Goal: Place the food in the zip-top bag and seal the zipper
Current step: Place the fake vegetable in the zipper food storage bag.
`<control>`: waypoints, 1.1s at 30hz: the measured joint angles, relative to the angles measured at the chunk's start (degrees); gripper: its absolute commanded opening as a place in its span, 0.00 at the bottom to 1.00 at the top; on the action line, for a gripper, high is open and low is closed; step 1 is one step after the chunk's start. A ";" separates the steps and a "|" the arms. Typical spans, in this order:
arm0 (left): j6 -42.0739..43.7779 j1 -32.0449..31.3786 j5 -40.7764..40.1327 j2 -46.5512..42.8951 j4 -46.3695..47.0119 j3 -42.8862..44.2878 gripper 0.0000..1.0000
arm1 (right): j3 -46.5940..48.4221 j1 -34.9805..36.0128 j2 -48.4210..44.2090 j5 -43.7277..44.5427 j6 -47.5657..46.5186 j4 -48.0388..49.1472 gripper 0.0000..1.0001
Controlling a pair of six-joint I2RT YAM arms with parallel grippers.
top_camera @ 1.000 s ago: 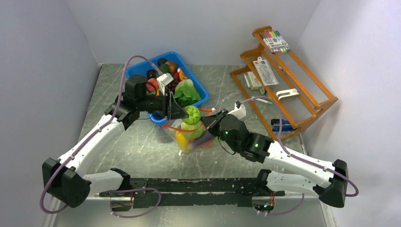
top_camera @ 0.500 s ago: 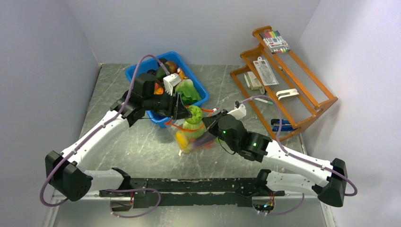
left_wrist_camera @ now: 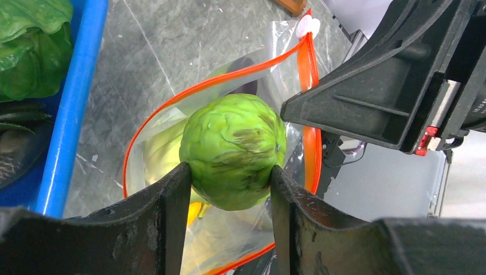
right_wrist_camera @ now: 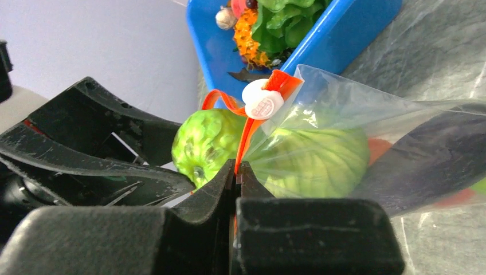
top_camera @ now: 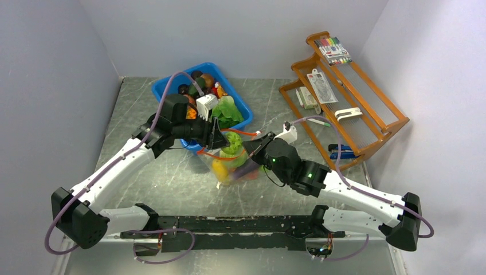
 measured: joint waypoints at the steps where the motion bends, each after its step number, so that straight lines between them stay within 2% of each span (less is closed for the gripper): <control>1: -0.04 -0.02 0.07 0.02 0.00 0.00 0.27 | 0.00 0.00 0.00 -0.26 -0.15 0.37 0.00; 19: -0.85 -2.38 -1.09 3.74 2.05 0.63 0.28 | -1.18 0.00 0.09 -3.87 -4.22 4.96 0.00; 33: -0.90 -4.96 -4.85 5.53 -1.84 3.43 0.31 | -2.45 0.00 0.09 -5.14 -7.56 8.61 0.00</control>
